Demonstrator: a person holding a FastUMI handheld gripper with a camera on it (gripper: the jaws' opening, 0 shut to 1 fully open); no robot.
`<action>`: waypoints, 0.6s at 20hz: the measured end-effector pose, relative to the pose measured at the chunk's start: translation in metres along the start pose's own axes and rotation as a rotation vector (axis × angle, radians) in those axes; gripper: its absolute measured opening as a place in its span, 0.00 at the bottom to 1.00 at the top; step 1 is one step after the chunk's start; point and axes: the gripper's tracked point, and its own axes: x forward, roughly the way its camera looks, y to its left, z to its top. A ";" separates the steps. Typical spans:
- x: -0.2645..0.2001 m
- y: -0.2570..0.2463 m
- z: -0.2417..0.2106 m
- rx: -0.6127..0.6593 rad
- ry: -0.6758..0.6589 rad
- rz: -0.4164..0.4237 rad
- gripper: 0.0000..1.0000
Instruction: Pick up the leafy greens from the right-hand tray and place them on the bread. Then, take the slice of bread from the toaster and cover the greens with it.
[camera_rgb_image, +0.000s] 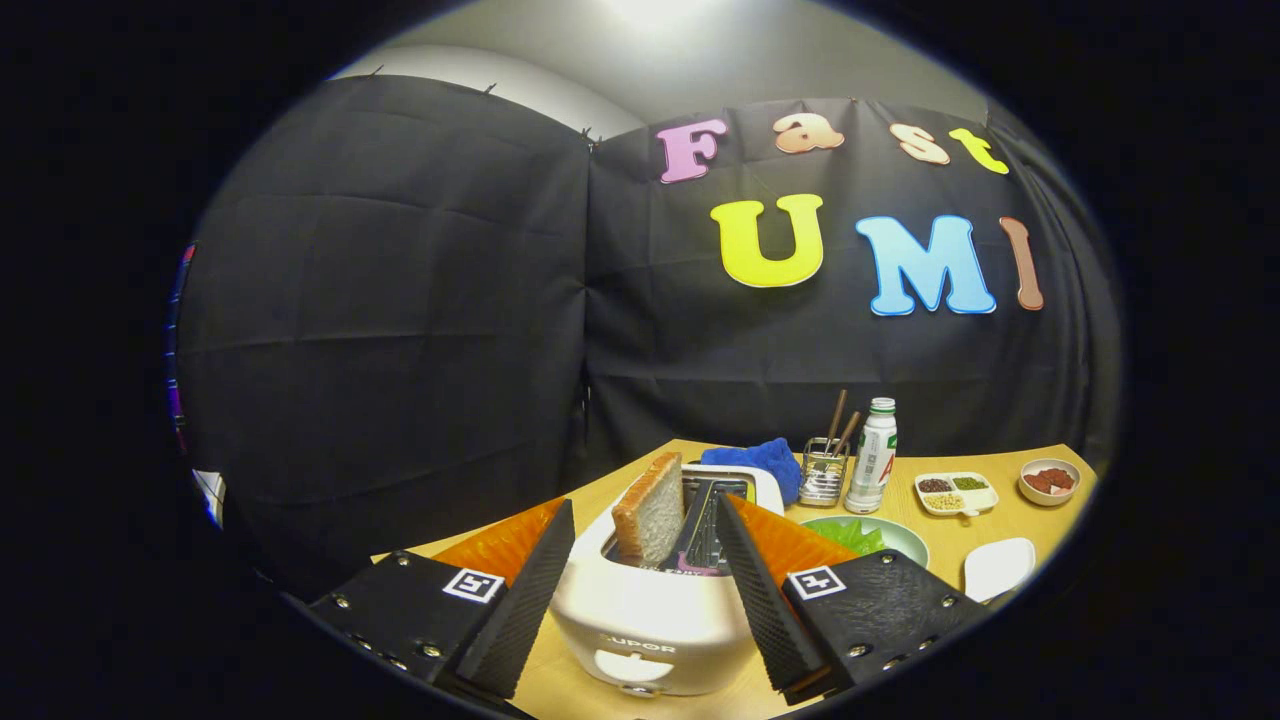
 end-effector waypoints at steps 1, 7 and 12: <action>0.004 0.000 -0.003 0.003 0.005 -0.009 0.88; 0.031 -0.001 -0.018 -0.011 0.050 -0.069 0.88; 0.039 -0.015 -0.012 -0.005 0.043 -0.137 0.66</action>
